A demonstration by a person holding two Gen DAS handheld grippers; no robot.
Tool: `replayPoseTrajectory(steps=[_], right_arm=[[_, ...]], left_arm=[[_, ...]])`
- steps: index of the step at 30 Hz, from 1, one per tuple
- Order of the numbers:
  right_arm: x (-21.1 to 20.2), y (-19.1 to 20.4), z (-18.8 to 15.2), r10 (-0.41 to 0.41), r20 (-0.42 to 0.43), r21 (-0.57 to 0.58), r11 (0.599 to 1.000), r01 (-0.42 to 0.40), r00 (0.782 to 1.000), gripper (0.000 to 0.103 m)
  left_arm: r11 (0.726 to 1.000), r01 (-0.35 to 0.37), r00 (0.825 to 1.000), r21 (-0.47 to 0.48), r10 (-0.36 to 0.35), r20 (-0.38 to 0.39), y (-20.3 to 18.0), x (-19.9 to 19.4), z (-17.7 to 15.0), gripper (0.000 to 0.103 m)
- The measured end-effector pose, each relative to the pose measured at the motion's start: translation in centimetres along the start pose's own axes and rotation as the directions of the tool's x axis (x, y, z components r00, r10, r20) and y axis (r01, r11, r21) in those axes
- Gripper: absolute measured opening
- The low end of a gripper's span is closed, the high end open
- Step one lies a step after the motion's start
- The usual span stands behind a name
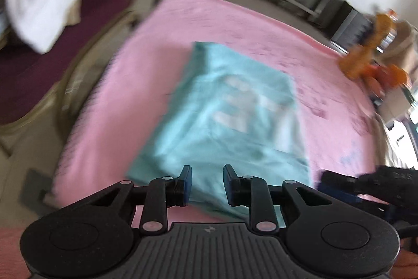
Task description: Fold clothes
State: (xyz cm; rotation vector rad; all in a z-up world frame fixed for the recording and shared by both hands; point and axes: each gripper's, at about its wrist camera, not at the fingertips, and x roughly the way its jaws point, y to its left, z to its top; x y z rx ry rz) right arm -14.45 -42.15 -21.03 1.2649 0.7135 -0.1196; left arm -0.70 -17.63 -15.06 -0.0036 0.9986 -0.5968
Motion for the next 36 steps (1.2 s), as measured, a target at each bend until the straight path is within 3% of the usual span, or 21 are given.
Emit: replayPoseTrajectory(steps=[4, 6, 8, 11, 15, 18, 22, 26, 30, 33, 36], right_arm=[[2.2, 1.5, -1.7, -0.051, -0.020, -0.104, 0.993, 0.049, 0.998, 0.017], [3.0, 1.2, -1.9, -0.076, -0.041, -0.102, 0.992, 0.071, 0.996, 0.016], [3.4, 0.5, -2.1, -0.084, -0.059, -0.098, 0.992, 0.078, 0.995, 0.005], [3.2, 0.0, -2.1, -0.104, -0.092, -0.091, 0.991, 0.096, 0.990, 0.004], [2.3, 1.2, -2.0, -0.216, -0.116, -0.123, 0.972, 0.202, 0.969, 0.009], [0.2, 1.9, -1.2, -0.226, -0.103, -0.118, 0.970, 0.214, 0.969, 0.020], [-3.2, 3.4, 0.7, -0.193, -0.030, -0.144, 0.972, 0.187, 0.981, 0.020], [-5.8, 6.2, 2.8, -0.181, 0.069, -0.255, 0.948, 0.192, 0.981, 0.028], [-6.2, 7.9, 5.0, -0.175, 0.133, -0.361, 0.908, 0.212, 0.976, 0.029], [-4.2, 8.6, 6.3, -0.166, 0.165, -0.401, 0.889, 0.220, 0.972, 0.029], [-1.5, 7.8, 7.4, -0.199, 0.170, -0.401, 0.881, 0.252, 0.965, 0.029]], left_arm=[[0.998, -0.001, 0.998, 0.062, 0.005, -0.065, -0.9, 0.8, -0.7, 0.024], [0.996, 0.001, 0.995, 0.094, 0.008, -0.097, -1.4, 1.3, -1.0, 0.024], [0.992, 0.003, 0.992, 0.124, 0.013, -0.129, -1.9, 1.7, -1.3, 0.025], [0.988, 0.009, 0.985, 0.157, 0.019, -0.172, -2.3, 1.9, -1.8, 0.025], [0.988, 0.008, 0.979, 0.156, 0.024, -0.204, -1.8, 1.1, -2.0, 0.029], [0.989, 0.001, 0.987, 0.148, 0.023, -0.159, -1.0, -0.2, -1.2, 0.029], [0.993, 0.013, 0.999, 0.114, -0.007, -0.054, 0.5, -2.4, 1.7, 0.036], [0.996, 0.016, 1.000, 0.089, -0.015, -0.011, 1.7, -2.7, 4.9, 0.042], [0.999, 0.028, 0.999, 0.035, -0.027, -0.019, 2.7, -0.6, 7.1, 0.046], [0.998, 0.042, 0.998, -0.043, -0.044, -0.051, 3.8, 1.6, 8.1, 0.048], [0.995, 0.008, 0.996, -0.095, -0.016, -0.086, 4.6, 3.3, 8.7, 0.049]])
